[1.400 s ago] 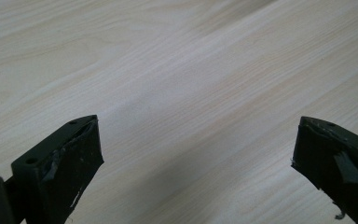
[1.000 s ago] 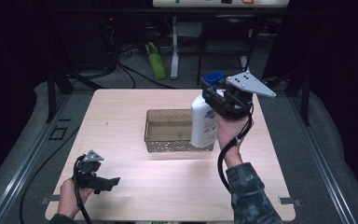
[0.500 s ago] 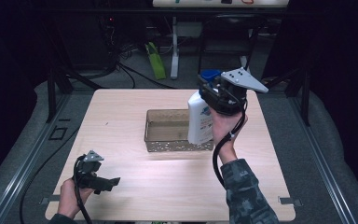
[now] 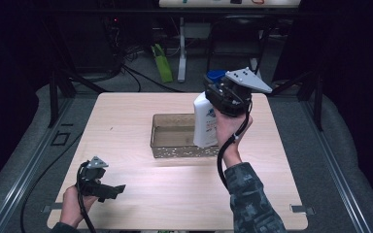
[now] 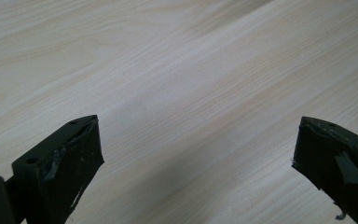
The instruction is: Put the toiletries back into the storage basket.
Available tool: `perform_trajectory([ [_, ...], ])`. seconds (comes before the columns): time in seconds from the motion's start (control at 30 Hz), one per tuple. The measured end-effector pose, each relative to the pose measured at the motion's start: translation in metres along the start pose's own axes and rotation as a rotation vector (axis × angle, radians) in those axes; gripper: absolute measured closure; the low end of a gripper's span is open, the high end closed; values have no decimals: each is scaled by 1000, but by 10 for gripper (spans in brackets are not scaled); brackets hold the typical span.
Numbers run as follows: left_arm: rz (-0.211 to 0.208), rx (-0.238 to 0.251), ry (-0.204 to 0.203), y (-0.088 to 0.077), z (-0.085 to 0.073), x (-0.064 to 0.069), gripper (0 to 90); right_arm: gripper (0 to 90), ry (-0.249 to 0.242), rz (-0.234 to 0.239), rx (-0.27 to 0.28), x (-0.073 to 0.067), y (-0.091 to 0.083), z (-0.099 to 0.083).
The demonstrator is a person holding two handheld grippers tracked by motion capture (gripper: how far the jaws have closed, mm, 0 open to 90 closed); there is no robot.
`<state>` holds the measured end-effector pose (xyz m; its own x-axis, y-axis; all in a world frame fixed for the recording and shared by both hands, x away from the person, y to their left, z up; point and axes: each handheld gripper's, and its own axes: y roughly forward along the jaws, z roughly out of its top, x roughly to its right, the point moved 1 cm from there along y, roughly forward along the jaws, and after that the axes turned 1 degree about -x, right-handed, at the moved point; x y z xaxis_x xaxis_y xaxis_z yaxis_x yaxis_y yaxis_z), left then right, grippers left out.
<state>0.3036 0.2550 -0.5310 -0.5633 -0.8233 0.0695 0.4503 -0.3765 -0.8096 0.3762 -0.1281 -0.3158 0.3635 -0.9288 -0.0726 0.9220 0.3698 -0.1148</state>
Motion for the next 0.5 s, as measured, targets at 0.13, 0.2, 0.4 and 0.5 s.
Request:
perform_trajectory([
  [0.13, -4, 0, -2, 0, 0, 0, 8, 592, 2, -5, -2, 0, 3, -2],
  [0.2, -5, 0, 0, 0, 0, 1, 9, 591, 5, -7, -2, -1, 5, -2],
  [0.4, -7, -1, 8, -1, 1, 1, 9, 591, 7, -12, -4, -1, 11, -3],
  [0.5, -7, 0, 9, -1, 1, 1, 9, 591, 13, -15, -3, 0, 12, -3],
])
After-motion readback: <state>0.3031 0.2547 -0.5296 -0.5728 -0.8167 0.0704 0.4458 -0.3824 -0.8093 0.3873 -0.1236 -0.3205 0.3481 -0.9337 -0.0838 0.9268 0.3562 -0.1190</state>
